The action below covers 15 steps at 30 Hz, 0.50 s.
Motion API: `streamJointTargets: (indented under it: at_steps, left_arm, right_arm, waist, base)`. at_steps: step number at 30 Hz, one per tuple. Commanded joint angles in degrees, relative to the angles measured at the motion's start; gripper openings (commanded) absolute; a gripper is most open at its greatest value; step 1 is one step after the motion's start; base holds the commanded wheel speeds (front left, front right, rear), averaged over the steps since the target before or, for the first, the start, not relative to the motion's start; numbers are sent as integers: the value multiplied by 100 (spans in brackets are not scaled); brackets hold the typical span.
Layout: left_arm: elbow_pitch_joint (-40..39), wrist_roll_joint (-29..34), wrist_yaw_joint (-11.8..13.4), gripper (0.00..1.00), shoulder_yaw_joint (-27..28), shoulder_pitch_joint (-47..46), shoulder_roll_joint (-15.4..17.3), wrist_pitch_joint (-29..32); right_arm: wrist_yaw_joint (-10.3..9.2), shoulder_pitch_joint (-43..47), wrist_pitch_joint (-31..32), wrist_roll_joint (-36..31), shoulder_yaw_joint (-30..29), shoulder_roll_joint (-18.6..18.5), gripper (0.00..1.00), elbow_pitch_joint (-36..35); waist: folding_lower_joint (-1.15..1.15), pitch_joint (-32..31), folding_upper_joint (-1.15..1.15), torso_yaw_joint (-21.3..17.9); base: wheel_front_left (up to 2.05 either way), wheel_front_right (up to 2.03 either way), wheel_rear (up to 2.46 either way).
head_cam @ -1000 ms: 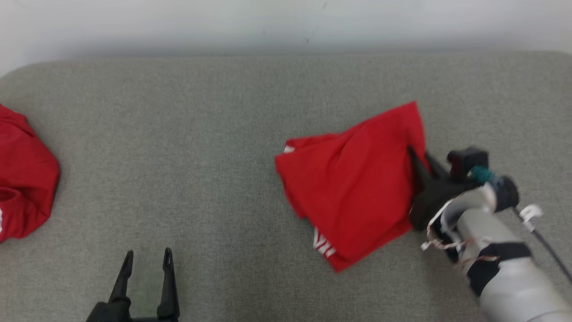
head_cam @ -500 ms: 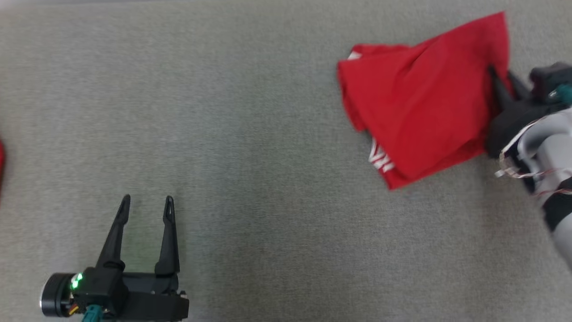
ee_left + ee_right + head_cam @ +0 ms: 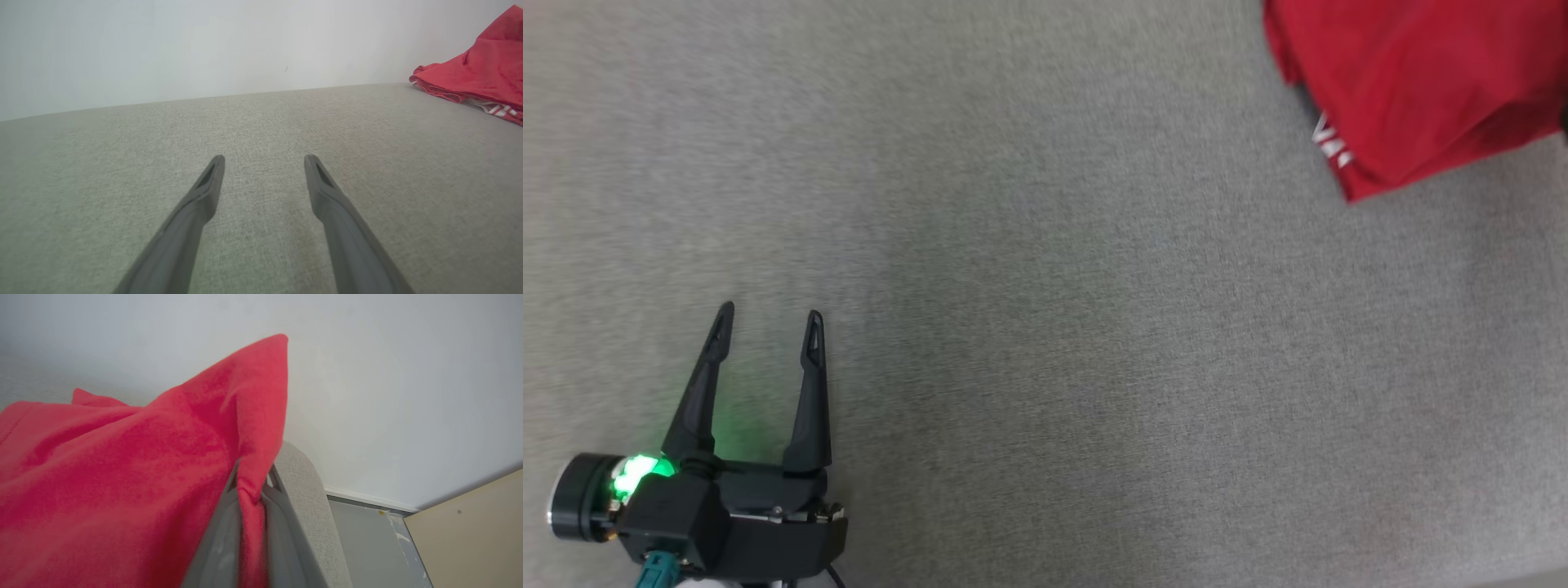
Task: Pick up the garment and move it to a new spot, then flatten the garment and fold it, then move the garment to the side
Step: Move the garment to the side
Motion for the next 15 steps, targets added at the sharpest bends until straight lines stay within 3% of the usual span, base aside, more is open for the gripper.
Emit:
streamJointTargets:
  at_steps: [1, 8, 15]
  left_arm:
    - [-59, 52, 1, 100, 3, -96, 46, -17]
    - [-323, 78, -22, 100, 5, -137, 153, -17]
    - [-393, 73, -33, 100, 30, -154, 225, -16]
  right_arm:
    - [-15, -100, 14, -52, 2, -66, 0, 13]
    - [-15, -492, 24, -227, -72, -325, 0, 153]
    - [-15, -709, -45, -433, -168, -286, 0, 342]
  waist:
    - [-1, 316, -1, -241]
    - [-1, 623, -1, -319]
    - [-1, 702, -1, -390]
  base:
    - [0, 0, 0]
    - [0, 0, 0]
    - [0, 0, 0]
